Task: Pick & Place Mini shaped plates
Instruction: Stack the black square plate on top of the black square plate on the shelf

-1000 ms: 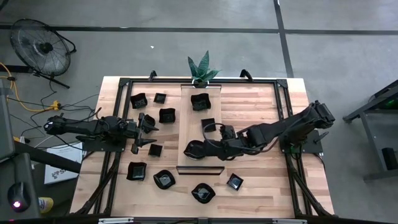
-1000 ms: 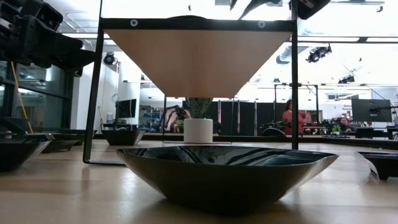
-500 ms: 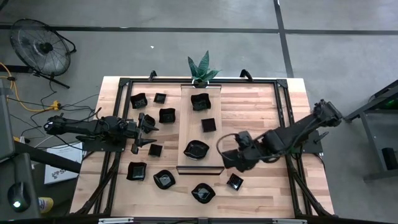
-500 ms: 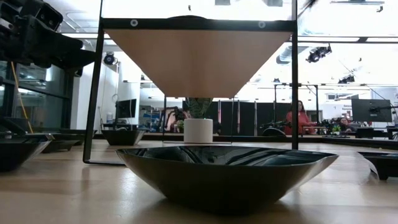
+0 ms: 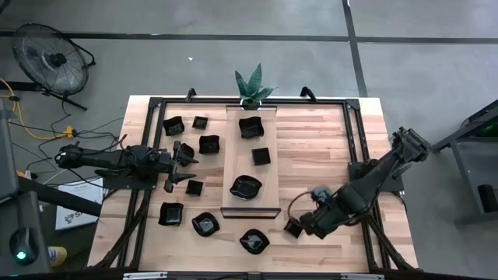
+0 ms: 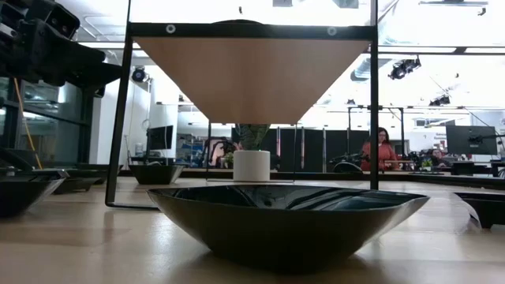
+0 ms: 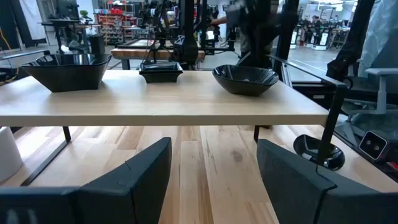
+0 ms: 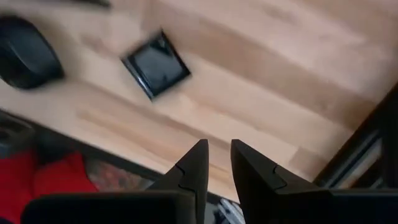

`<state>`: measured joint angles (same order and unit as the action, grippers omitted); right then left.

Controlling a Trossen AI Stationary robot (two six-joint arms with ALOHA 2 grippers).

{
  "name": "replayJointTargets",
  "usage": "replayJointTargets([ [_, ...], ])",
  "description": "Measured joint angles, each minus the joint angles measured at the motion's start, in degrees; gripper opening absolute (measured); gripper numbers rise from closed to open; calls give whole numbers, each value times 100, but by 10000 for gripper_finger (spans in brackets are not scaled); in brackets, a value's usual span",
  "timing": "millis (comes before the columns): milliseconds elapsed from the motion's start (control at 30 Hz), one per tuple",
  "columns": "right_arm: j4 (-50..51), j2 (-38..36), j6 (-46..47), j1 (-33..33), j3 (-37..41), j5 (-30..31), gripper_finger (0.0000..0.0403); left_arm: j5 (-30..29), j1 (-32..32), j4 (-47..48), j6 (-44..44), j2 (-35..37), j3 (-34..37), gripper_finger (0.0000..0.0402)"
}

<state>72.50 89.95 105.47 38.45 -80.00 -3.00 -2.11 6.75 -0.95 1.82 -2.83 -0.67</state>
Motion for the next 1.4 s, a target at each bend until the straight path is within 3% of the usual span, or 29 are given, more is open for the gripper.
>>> replayJointTargets([
  [167,-1646,6,-128,145,1059,-450,64,2,2,0,-2,2,0,234],
  [400,-3560,-118,-370,126,2089,-268,63,1,0,-2,0,2,0,234],
  [567,-3832,-326,-536,0,2561,-209,57,2,0,-2,0,0,0,234],
  [833,-4320,-692,-1868,-177,3461,94,51,0,0,-2,-2,2,0,234],
  [1067,-5474,-732,-2824,-381,4294,95,51,1,2,-2,-2,1,0,234],
  [1400,-6184,-712,-3624,-614,4452,32,51,0,0,-2,-1,1,0,234],
])
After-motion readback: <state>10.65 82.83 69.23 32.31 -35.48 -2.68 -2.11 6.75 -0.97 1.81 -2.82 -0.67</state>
